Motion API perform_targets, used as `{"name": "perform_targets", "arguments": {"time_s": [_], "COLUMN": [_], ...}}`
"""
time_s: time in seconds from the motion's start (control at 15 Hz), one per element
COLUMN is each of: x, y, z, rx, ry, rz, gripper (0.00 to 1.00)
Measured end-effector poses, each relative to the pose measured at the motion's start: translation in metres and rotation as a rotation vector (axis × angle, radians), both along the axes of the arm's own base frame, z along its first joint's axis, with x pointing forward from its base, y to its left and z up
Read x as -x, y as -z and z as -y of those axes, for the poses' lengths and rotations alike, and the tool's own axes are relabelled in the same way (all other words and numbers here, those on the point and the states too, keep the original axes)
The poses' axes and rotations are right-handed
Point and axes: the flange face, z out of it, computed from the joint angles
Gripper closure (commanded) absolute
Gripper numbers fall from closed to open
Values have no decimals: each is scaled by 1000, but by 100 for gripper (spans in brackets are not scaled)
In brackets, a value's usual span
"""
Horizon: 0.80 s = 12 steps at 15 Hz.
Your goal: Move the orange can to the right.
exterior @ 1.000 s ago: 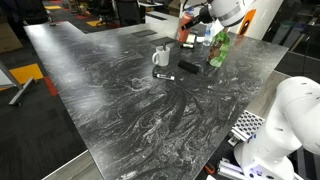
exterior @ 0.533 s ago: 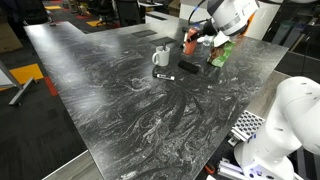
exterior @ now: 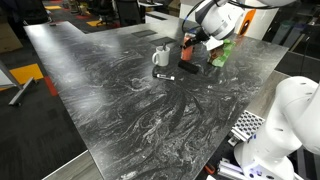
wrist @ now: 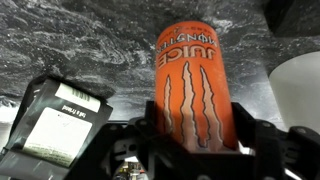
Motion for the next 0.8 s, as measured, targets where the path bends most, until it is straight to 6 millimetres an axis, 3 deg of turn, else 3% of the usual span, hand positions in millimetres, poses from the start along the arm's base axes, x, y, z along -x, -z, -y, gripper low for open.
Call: {"name": "perform_targets", "arguments": {"time_s": [0.33,0.8], "x": [-28,-60], "y": [-3,-11], "z": [-1,-23], "rx": [36,58], "ry": [25,44], "rz": [-43,-178], "gripper": [0,0]}}
